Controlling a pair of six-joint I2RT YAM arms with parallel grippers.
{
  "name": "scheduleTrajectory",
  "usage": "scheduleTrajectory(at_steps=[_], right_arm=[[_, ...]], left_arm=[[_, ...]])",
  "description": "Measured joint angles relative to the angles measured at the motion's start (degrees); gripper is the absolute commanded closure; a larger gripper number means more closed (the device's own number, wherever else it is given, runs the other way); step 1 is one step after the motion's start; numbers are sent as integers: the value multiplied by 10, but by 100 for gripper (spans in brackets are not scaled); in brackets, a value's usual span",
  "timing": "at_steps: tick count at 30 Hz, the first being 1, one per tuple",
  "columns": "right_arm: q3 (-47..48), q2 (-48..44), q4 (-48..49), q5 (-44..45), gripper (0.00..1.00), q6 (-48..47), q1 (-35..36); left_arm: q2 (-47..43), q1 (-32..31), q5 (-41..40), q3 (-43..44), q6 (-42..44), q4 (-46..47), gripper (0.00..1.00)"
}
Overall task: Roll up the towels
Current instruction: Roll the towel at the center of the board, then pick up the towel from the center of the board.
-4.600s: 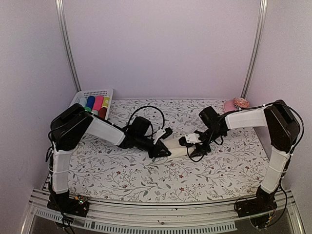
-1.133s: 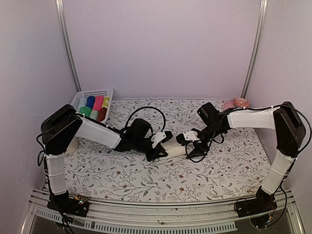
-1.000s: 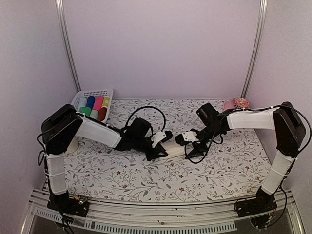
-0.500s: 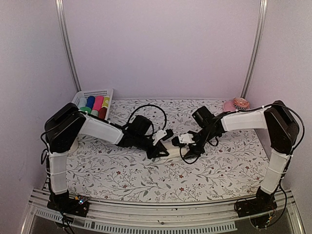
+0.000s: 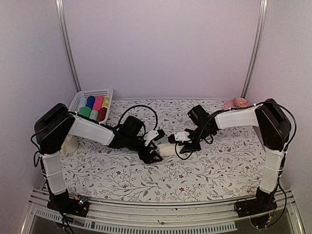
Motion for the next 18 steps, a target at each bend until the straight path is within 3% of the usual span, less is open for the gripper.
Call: scheduleTrajectory(at_steps=[2,8,18], right_arm=[[8,5,-9,5,64,2,0],[32,19,-36,5,65,7,0],[70,38,-78,9,72,-12,0]], left_arm=[[-28,0,-17,-18,-4,6,3],[-91,0,-56,-48,-16,42,3],[-68,5,-63,-27,-53,38,3]])
